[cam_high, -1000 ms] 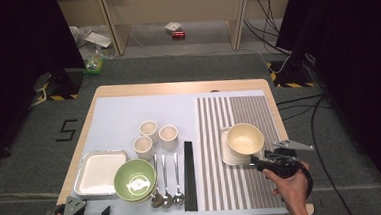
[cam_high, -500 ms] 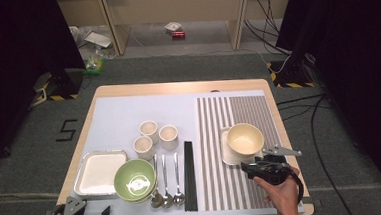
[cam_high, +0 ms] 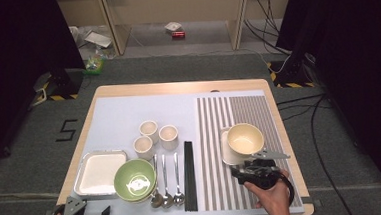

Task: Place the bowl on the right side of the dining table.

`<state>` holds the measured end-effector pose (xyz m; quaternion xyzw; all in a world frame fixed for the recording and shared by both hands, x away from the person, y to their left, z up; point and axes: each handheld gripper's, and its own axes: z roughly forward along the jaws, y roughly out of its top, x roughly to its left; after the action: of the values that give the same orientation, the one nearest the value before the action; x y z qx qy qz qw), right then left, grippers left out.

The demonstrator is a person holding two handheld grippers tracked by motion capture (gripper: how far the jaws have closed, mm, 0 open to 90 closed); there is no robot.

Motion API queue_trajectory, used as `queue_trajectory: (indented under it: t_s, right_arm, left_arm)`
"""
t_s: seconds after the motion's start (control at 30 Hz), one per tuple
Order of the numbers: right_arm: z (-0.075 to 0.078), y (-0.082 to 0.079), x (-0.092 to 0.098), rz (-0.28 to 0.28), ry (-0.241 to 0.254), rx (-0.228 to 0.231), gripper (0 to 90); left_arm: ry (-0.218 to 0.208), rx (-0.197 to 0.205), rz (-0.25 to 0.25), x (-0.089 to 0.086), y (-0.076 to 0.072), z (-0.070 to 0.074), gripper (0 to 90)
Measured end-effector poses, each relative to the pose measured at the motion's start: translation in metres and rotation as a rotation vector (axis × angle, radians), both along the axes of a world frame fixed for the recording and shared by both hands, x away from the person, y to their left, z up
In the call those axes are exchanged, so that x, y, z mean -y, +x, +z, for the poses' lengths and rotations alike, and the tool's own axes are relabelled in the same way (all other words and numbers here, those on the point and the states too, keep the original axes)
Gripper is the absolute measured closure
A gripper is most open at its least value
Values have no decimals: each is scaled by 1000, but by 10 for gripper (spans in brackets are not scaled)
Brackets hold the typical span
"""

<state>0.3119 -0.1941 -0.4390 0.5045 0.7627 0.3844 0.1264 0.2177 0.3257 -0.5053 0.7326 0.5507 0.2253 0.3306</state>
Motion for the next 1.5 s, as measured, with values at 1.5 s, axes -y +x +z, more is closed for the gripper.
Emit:
queue_trajectory:
  t_s: [1.5]
  right_arm:
    - [-3, 14, -78, 186, -10, -3, 428]
  left_arm:
    - [1, 0, 0, 0, 0, 0, 131]
